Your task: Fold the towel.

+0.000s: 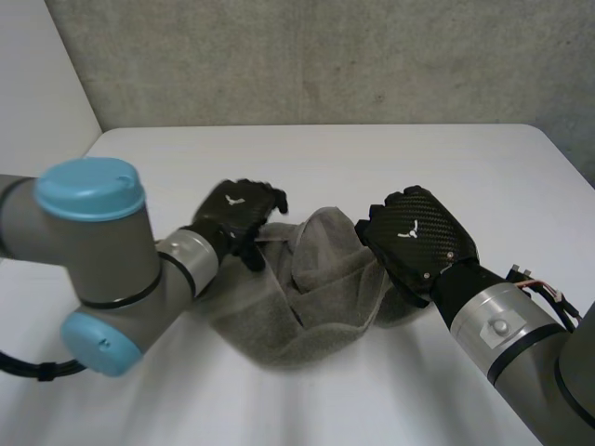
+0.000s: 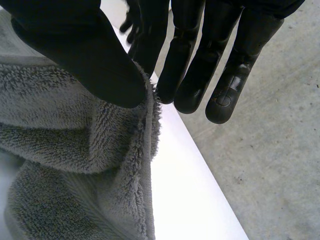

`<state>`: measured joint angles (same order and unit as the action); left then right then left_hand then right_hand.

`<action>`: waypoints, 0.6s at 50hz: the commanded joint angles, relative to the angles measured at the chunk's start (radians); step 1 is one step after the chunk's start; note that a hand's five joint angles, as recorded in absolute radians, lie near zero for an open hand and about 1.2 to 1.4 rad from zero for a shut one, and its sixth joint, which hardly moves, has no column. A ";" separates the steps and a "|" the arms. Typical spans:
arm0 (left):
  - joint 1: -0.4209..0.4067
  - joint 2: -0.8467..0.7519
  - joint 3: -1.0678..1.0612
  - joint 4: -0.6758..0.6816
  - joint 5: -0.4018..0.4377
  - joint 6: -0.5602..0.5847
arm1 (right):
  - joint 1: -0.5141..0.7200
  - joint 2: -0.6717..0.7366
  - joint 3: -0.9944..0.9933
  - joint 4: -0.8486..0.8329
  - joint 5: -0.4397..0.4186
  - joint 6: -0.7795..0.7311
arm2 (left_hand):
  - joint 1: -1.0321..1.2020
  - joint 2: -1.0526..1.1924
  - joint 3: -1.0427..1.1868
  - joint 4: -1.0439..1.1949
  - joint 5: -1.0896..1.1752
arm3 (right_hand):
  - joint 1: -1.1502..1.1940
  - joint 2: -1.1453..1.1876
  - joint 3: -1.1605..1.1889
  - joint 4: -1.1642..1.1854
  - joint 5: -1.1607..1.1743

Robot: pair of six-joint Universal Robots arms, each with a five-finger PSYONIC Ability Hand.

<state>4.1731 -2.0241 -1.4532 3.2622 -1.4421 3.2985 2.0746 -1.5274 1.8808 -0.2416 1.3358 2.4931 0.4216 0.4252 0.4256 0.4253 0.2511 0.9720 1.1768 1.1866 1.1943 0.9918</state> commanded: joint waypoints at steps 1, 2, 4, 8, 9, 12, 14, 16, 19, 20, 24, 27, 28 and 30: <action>0.007 -0.192 0.129 -0.082 0.091 0.190 | 0.002 -0.005 0.027 0.001 0.005 0.000 | 0.288 0.284 0.284 0.284 0.284 | 0.424 0.219 0.210 0.202 0.230; 0.009 -0.214 0.138 -0.084 0.091 0.231 | 0.002 -0.005 0.028 0.001 0.005 0.000 | 0.288 0.284 0.284 0.284 0.284 | 0.424 0.219 0.210 0.202 0.230; 0.009 -0.234 0.148 -0.082 0.091 0.265 | 0.001 -0.003 0.037 0.001 0.005 0.000 | 0.285 0.282 0.281 0.281 0.281 | 0.424 0.219 0.210 0.202 0.230; 0.009 -0.280 0.169 -0.081 0.082 0.311 | -0.001 -0.003 0.046 -0.001 0.003 0.001 | 0.317 0.314 0.313 0.314 0.313 | 0.424 0.219 0.210 0.202 0.230; 0.009 -0.280 0.169 -0.081 0.081 0.311 | -0.001 -0.002 0.050 -0.002 0.003 0.000 | 0.317 0.314 0.313 0.314 0.313 | 0.424 0.219 0.210 0.202 0.230; 0.009 -0.297 0.186 -0.081 0.078 0.313 | -0.001 0.000 0.055 -0.004 0.003 0.001 | 0.420 0.417 0.416 0.416 0.416 | 0.424 0.219 0.210 0.202 0.230; 0.009 -0.300 0.189 -0.081 0.078 0.314 | -0.001 0.000 0.057 -0.004 0.003 0.001 | 0.464 0.461 0.460 0.461 0.460 | 0.424 0.219 0.210 0.202 0.230; 0.009 -0.300 0.191 -0.081 0.077 0.314 | -0.001 0.000 0.058 -0.005 0.003 0.001 | 0.491 0.487 0.487 0.487 0.487 | 0.424 0.219 0.210 0.202 0.230; 0.009 -0.300 0.191 -0.081 0.077 0.316 | -0.002 0.003 0.058 -0.005 0.003 0.000 | 0.528 0.525 0.524 0.525 0.524 | 0.424 0.219 0.210 0.202 0.230; 0.009 -0.300 0.191 -0.081 0.077 0.316 | -0.002 0.003 0.058 -0.005 0.005 0.001 | 0.529 0.525 0.525 0.525 0.525 | 0.424 0.219 0.210 0.202 0.230; 0.009 -0.292 0.178 -0.084 0.075 0.316 | -0.004 0.004 0.057 -0.007 0.008 0.000 | 0.836 0.832 0.832 0.832 0.832 | 0.424 0.219 0.210 0.202 0.230; 0.009 -0.274 0.165 -0.085 0.069 0.316 | -0.005 0.006 0.054 -0.007 0.014 0.000 | 0.951 0.948 0.947 0.948 0.947 | 0.424 0.219 0.210 0.202 0.230; 0.009 -0.274 0.165 -0.085 0.069 0.316 | -0.005 0.007 0.051 -0.007 0.016 0.001 | 0.952 0.948 0.948 0.948 0.948 | 0.424 0.219 0.210 0.202 0.230; 0.009 -0.234 0.133 -0.079 0.046 0.317 | -0.005 0.009 0.049 -0.005 0.016 0.001 | 0.943 0.939 0.939 0.939 0.939 | 0.424 0.219 0.210 0.202 0.230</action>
<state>4.1817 -2.3173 -1.2725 3.1791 -1.3675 3.6143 2.0704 -1.5228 1.9371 -0.2483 1.3452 2.4933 1.0695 1.0733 1.0687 1.0699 0.8928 0.9720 1.1769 1.1866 1.1943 0.9918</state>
